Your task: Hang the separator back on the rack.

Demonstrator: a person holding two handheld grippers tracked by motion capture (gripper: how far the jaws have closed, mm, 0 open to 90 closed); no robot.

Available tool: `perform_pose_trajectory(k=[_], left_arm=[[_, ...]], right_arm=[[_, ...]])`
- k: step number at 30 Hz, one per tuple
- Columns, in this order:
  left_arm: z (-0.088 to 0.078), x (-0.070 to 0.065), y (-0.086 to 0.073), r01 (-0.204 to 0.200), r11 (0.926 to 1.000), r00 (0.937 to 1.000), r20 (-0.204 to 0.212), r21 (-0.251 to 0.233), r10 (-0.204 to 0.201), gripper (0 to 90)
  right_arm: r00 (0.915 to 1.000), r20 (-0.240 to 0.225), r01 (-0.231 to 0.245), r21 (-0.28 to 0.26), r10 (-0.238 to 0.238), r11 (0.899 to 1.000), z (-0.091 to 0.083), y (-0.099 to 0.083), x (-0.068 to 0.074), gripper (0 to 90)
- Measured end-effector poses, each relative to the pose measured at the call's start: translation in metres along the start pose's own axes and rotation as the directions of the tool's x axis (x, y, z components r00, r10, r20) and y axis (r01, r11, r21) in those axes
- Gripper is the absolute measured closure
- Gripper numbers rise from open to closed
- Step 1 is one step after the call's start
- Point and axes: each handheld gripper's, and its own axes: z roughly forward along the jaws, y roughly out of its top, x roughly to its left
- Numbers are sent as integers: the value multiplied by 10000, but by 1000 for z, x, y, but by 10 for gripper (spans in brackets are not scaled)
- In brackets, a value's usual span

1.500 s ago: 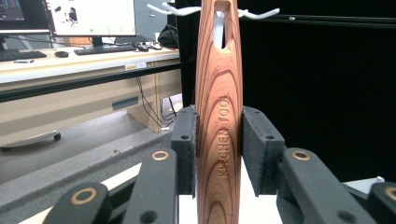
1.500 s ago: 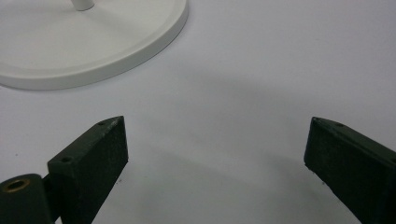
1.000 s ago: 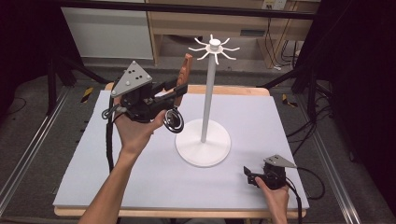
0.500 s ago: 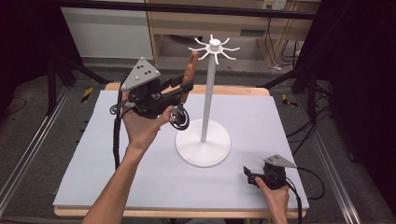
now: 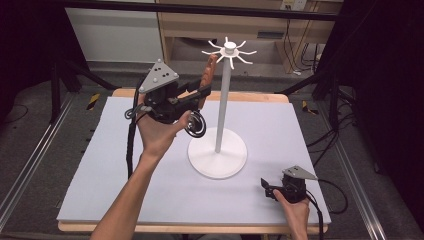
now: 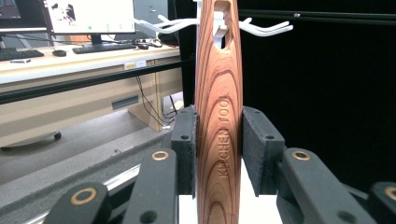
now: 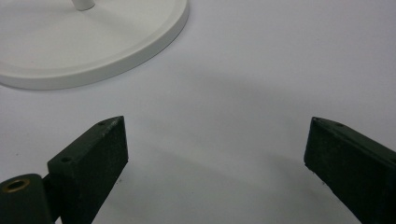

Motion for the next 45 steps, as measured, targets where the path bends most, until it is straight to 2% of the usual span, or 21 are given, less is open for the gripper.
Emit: perform_pose_trajectory(k=[12, 26, 41, 45], left_arm=[[10, 1, -4, 103, 9999, 9999, 11, 63, -104, 676], [13, 2, -11, 107, 9999, 9999, 8, 35, -107, 672], [18, 1, -12, 1, 10000, 9998, -202, 4, -1, 656], [19, 1, -14, -47, 9999, 9992, -389, 130, 52, 641]], right_arm=[[10000, 13, 7, -11, -7, 10000, 0, 0, 0, 67], [10000, 48, 64, -3, -64, 10000, 0, 0, 0, 68], [10000, -22, -25, 65, 26, 10000, 0, 0, 0, 67], [10000, -25, -29, 65, 29, 10000, 0, 0, 0, 67]])
